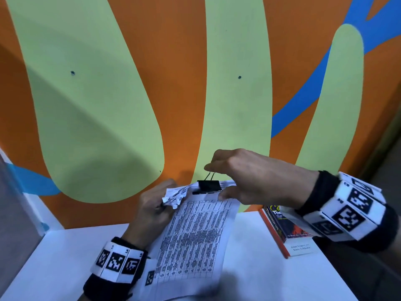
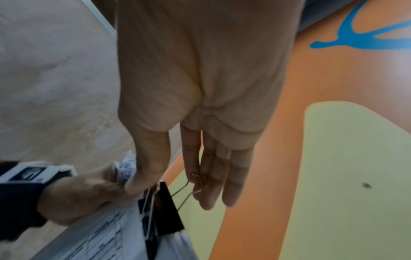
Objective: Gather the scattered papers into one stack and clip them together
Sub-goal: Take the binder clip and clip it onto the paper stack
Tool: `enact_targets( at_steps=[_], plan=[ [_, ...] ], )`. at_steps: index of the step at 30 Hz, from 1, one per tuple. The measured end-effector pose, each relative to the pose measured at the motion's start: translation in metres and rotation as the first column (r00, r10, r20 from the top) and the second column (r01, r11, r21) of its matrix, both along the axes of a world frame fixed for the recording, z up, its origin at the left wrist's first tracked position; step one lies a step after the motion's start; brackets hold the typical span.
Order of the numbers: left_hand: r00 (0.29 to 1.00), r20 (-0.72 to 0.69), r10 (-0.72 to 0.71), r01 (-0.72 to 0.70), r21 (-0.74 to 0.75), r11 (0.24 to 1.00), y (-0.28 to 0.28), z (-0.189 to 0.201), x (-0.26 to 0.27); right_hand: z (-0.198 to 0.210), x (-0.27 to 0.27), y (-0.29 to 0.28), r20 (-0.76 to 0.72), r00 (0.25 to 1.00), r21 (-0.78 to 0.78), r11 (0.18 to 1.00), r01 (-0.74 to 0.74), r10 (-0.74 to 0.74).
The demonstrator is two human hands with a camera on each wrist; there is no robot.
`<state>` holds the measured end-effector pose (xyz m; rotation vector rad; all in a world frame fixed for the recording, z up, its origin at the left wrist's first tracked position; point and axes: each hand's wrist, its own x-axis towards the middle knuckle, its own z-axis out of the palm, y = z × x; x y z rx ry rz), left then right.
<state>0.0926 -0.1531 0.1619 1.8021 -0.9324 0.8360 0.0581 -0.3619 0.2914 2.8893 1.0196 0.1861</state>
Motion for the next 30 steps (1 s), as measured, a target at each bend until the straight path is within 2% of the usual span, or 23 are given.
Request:
enact_targets(
  at_steps=[3, 6, 8, 11, 14, 18, 22, 25, 30],
  plan=[
    [1.0, -0.026, 0.015, -0.016, -0.065, 0.998, 0.001, 0.001, -0.001, -0.004, 0.005, -0.005, -0.158, 0.987, 0.224, 0.975, 0.006, 0.03],
    [0.999, -0.049, 0.023, -0.028, -0.102, 0.994, 0.001, 0.002, 0.0, -0.014, 0.008, -0.007, -0.198, 0.979, 0.378, 0.925, 0.026, 0.053],
    [0.997, -0.069, 0.028, -0.036, -0.124, 0.992, 0.001, -0.001, 0.0, -0.023, 0.01, -0.006, -0.245, 0.968, 0.366, 0.929, 0.05, 0.045],
    [0.997, -0.077, -0.012, 0.002, -0.128, 0.992, -0.004, -0.005, 0.001, -0.038, 0.017, -0.002, -0.276, 0.961, 0.243, 0.967, 0.078, -0.008],
    [0.996, -0.082, -0.032, 0.022, -0.126, 0.992, -0.006, -0.006, 0.001, -0.048, 0.022, 0.007, -0.22, 0.973, 0.13, 0.986, 0.1, -0.07],
    [0.996, -0.081, -0.034, 0.024, -0.126, 0.992, -0.007, -0.003, 0.001, -0.049, 0.028, 0.016, -0.152, 0.982, 0.053, 0.991, 0.124, -0.115],
    [0.995, -0.094, -0.038, 0.025, -0.132, 0.991, -0.009, -0.002, 0.001, -0.048, 0.03, 0.018, -0.066, 0.991, 0.168, 0.977, 0.128, -0.119],
    [0.997, -0.058, -0.053, 0.045, -0.12, 0.992, -0.009, 0.0, 0.002, -0.046, 0.027, 0.019, -0.057, 0.987, 0.17, 0.972, 0.16, -0.153],
    [0.994, -0.075, -0.081, 0.072, -0.122, 0.99, -0.014, 0.001, 0.002, -0.04, 0.033, 0.018, -0.23, 0.945, 0.165, 0.947, 0.274, -0.234]
  ],
)
